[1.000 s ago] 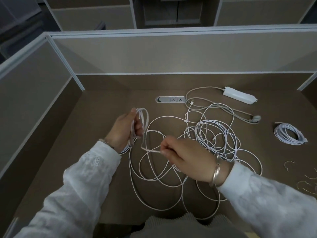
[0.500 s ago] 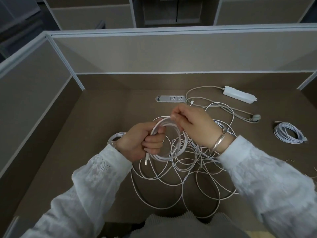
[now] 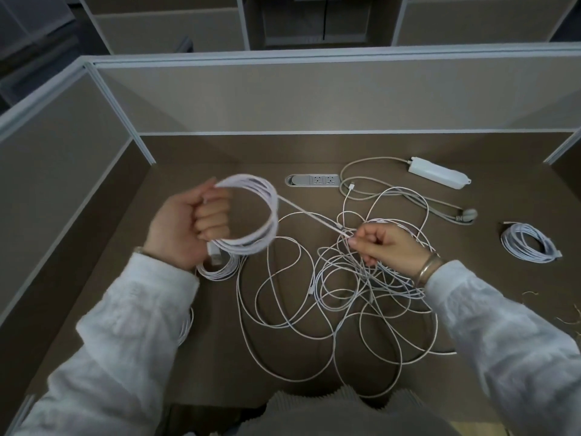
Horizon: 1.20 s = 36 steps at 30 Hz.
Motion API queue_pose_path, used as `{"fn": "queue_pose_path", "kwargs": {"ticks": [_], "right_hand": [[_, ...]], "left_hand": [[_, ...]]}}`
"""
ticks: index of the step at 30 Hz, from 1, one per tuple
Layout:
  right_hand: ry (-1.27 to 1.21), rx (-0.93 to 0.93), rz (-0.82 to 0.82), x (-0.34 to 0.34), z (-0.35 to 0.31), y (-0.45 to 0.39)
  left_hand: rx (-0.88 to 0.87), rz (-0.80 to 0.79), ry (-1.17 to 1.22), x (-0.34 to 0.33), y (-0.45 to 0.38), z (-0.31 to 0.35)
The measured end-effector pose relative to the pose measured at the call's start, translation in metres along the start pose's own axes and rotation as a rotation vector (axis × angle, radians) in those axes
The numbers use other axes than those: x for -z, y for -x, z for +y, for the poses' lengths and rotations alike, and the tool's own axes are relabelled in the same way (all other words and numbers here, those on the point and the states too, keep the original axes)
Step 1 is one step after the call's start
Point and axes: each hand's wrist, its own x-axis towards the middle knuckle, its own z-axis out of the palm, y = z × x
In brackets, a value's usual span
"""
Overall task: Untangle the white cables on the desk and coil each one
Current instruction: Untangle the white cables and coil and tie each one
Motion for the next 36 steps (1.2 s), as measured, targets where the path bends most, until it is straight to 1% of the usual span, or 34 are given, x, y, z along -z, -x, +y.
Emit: {"fn": "queue_pose_path", "kwargs": {"ticks": [4, 6, 7, 8, 11, 12, 14, 16, 18, 19, 21, 23, 27, 30, 33, 36], "right_hand": [[-0.128, -0.051, 0.046, 0.011, 0.027, 0.008], [-0.108, -0.059, 0.060, 0.013, 0.030, 0.012], [-0.063, -0.065, 0.075, 0.011, 0.031, 0.013], [0.004, -0.066, 0.093, 0.009, 0.030, 0.014], [0.289, 0.003, 0.081, -0.006, 0.016, 0.021], [0.385, 0.042, 0.057, -0.014, 0.007, 0.024], [0.523, 0.128, 0.020, -0.029, -0.016, 0.031], [0.573, 0.234, 0.019, -0.042, -0.040, 0.036], [0.606, 0.329, 0.051, -0.051, -0.063, 0.038], [0.600, 0.363, 0.070, -0.054, -0.073, 0.038], [0.554, 0.416, 0.100, -0.055, -0.090, 0.036], [0.526, 0.441, 0.107, -0.056, -0.101, 0.031], [0.510, 0.400, 0.131, -0.056, -0.108, 0.019], [0.467, 0.369, 0.167, -0.053, -0.108, 0.011], [0.470, 0.343, 0.264, -0.045, -0.105, 0.003], [0.462, 0.304, 0.331, -0.034, -0.101, -0.001]], "left_hand": [[-0.131, 0.013, 0.036, 0.015, 0.026, 0.032], [-0.177, 0.007, 0.025, 0.020, 0.028, 0.039], [-0.210, 0.035, 0.009, 0.021, 0.026, 0.039], [-0.253, 0.084, -0.021, 0.019, 0.021, 0.036], [-0.475, 0.475, -0.234, 0.009, 0.006, 0.018], [-0.507, 0.541, -0.277, 0.007, 0.000, 0.012], [-0.493, 0.593, -0.338, 0.008, -0.012, 0.003], [-0.469, 0.683, -0.451, 0.010, -0.022, -0.006], [-0.472, 0.788, -0.596, 0.012, -0.033, -0.017], [-0.470, 0.814, -0.661, 0.013, -0.037, -0.022], [-0.449, 0.816, -0.723, 0.013, -0.045, -0.033], [-0.406, 0.789, -0.727, 0.010, -0.049, -0.040], [-0.263, 0.593, -0.700, -0.009, -0.056, -0.057], [-0.116, 0.485, -0.601, -0.023, -0.061, -0.068], [-0.026, 0.460, -0.409, -0.030, -0.061, -0.073], [0.050, 0.419, -0.358, -0.034, -0.060, -0.075]]}}
